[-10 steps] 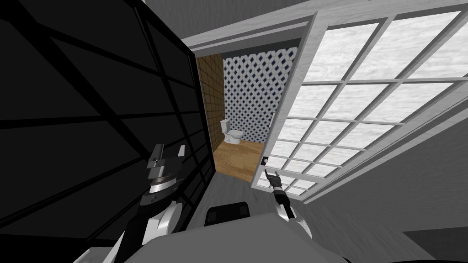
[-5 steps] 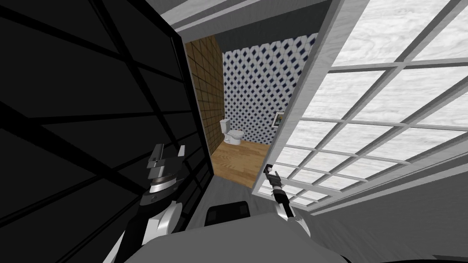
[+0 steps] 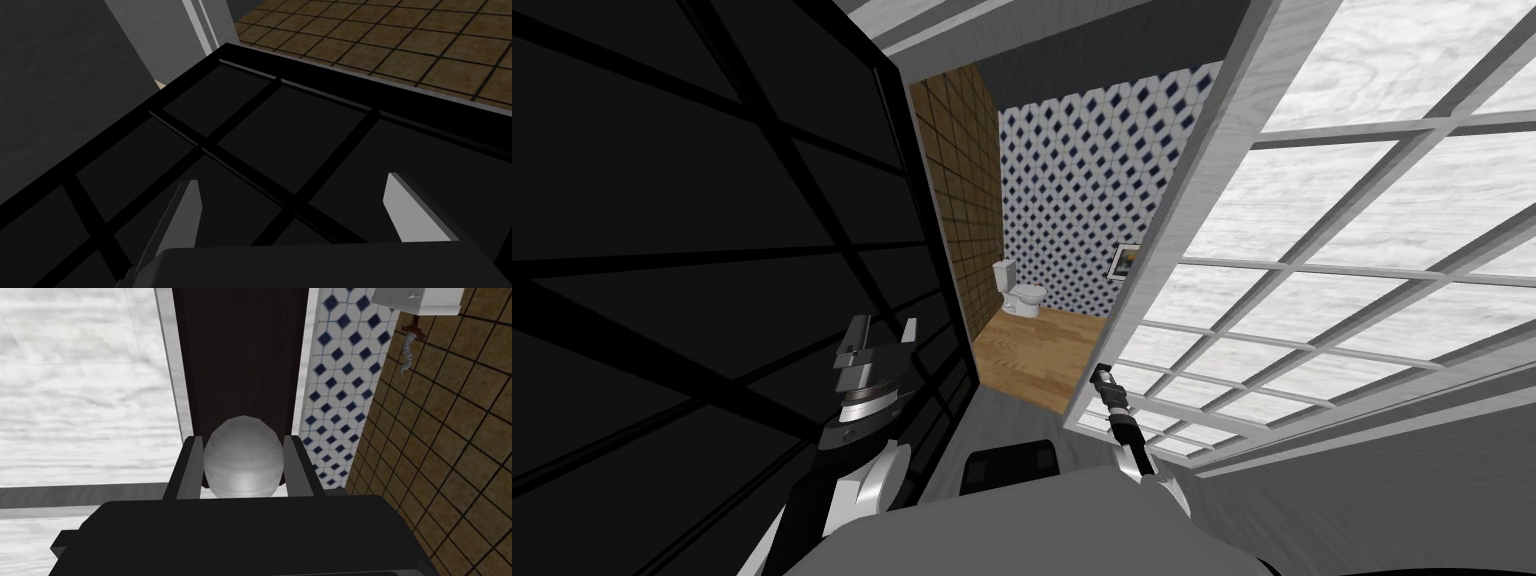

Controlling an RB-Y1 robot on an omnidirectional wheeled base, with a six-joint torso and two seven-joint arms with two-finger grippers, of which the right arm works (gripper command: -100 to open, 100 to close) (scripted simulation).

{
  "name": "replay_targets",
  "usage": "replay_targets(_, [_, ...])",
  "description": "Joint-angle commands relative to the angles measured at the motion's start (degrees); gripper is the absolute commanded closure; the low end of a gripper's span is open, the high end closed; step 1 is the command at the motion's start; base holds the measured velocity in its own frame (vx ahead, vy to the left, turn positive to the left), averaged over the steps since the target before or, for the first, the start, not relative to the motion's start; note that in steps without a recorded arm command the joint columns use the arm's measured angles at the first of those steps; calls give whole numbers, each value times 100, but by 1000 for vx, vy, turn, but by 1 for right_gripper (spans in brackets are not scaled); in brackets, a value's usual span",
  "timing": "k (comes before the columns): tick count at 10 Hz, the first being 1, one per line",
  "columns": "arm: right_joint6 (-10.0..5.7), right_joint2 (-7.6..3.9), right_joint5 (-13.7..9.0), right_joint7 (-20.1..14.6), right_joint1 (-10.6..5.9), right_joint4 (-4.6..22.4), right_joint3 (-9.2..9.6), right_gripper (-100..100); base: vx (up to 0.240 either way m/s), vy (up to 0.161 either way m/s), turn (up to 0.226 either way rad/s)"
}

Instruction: Pull the door open

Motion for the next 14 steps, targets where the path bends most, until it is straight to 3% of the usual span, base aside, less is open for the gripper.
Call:
replay_targets(1, [-9, 6, -1, -3, 6, 0, 0, 100, -10, 1, 0])
replay_targets(3, [-9, 6, -1, -3, 6, 0, 0, 100, 0, 0, 0])
replay_targets(14, [12, -16, -274, -1567, -15, 6, 178, 100, -19, -9, 21])
